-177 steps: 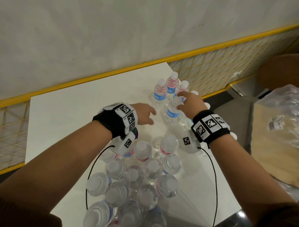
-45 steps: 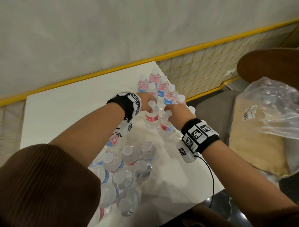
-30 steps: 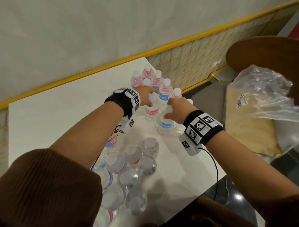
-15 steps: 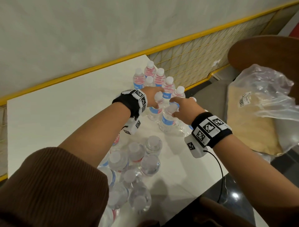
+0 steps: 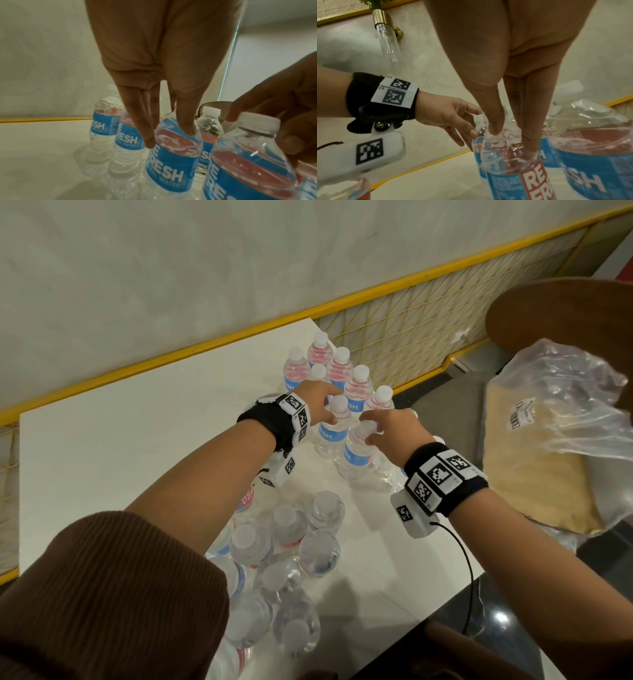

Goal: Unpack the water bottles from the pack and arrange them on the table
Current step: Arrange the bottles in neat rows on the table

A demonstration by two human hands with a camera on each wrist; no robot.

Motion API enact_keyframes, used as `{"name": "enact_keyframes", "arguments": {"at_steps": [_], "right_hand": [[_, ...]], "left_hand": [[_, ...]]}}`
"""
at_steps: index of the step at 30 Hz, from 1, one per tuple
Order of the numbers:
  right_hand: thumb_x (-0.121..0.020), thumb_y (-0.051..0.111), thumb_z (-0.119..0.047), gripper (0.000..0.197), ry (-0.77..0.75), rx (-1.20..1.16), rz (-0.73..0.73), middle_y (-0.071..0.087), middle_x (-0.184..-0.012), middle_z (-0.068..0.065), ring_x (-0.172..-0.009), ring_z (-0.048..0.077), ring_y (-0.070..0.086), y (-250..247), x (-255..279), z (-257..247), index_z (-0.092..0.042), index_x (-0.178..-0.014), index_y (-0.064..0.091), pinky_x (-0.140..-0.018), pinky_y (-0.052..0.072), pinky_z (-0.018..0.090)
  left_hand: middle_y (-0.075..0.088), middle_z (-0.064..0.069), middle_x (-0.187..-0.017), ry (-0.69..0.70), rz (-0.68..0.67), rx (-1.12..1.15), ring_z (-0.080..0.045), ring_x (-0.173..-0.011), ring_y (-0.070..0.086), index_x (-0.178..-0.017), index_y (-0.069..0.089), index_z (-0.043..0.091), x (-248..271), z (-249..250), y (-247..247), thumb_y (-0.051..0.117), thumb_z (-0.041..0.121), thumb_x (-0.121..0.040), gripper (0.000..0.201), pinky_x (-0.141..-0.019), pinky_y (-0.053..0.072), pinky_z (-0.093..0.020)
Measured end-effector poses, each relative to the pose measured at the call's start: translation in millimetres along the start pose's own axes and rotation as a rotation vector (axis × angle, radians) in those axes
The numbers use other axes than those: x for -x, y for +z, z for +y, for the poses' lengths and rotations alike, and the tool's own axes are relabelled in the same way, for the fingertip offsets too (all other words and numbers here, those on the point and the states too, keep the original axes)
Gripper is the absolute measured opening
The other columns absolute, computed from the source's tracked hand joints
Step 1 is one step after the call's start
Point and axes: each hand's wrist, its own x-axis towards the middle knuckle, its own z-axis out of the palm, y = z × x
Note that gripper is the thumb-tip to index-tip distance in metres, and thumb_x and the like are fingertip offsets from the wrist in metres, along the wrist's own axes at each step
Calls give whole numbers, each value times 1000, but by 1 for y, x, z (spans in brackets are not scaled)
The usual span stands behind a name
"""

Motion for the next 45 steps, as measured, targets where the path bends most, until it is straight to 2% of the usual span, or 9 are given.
{"name": "enact_keyframes", "arguments": {"at_steps": [6, 11, 14, 21, 26, 30, 34, 37, 45], "right_hand": [[-91, 49, -3, 31, -6, 20, 13, 62, -115, 17, -106, 32, 56, 1, -7, -2, -6, -120, 59, -91, 43, 34], [-92, 47, 0, 45, -5, 43, 20, 55, -129, 13, -118, 31, 51, 5, -15, -1, -19, -132, 53, -97, 42, 35], [-91, 44, 3, 50, 1, 50, 20, 53, -130, 13, -119, 31, 49, 7, -17, 1, -23, -133, 51, -95, 43, 36], [-92, 50, -5, 43, -7, 8, 47, 56, -128, 12, -115, 29, 52, 10, -21, 2, -22, -131, 53, -92, 43, 32], [-93, 46, -2, 43, -1, -7, 67, 55, -126, 15, -115, 31, 51, 12, -24, 0, -19, -132, 53, -93, 44, 34], [-92, 47, -2, 48, 14, -19, 82, 53, -131, 12, -120, 29, 50, 13, -22, 1, -23, -135, 49, -96, 43, 35], [-89, 52, -3, 58, 5, -25, 117, 51, -126, 15, -115, 31, 51, 11, -5, -2, -22, -141, 38, -93, 44, 36], [-88, 57, -8, 48, -65, -115, 158, 56, -121, 14, -108, 27, 56, 7, 19, -14, -17, -133, 47, -91, 45, 34], [-86, 65, -22, 26, -127, -90, -133, 64, -102, 4, -94, 20, 60, 28, 76, -51, -17, -110, 62, -80, 45, 27]], "left_hand": [[63, -14, -113, -33, 70, -7, -30, -106, 59, -119, 58, 6, -1, -2, 1, 67, 16, -82, 39, -91, 46, -35], [59, -10, -125, 4, 78, -2, -27, -117, 55, -135, 49, 18, -2, -2, 1, 67, 21, -84, 54, -97, 43, -32], [61, -9, -121, 1, 79, 19, -24, -114, 57, -132, 52, 21, -3, -1, 0, 62, 29, -88, 46, -92, 41, -27], [62, -11, -117, -32, 75, 72, -27, -104, 61, -129, 54, 18, -5, -2, -3, 62, 25, -88, 42, -92, 50, -36], [61, -10, -118, -41, 82, 60, -24, -111, 57, -132, 52, 20, -4, -2, 0, 62, 28, -88, 45, -89, 41, -27], [56, -8, -131, -67, 31, -15, -26, -119, 54, -137, 44, 19, 2, 1, -4, 61, 31, -89, 52, -98, 43, -33], [53, -7, -134, -119, -18, -91, -24, -121, 52, -137, 43, 18, 26, 3, -15, 61, 36, -88, 55, -98, 40, -30], [56, -4, -129, -106, -86, -124, -22, -117, 53, -133, 47, 20, 61, 8, -25, 60, 40, -88, 51, -91, 38, -24], [58, -1, -127, -111, -259, -150, -18, -110, 57, -132, 50, 20, 155, 7, -25, 59, 42, -89, 49, -89, 41, -25]]}}
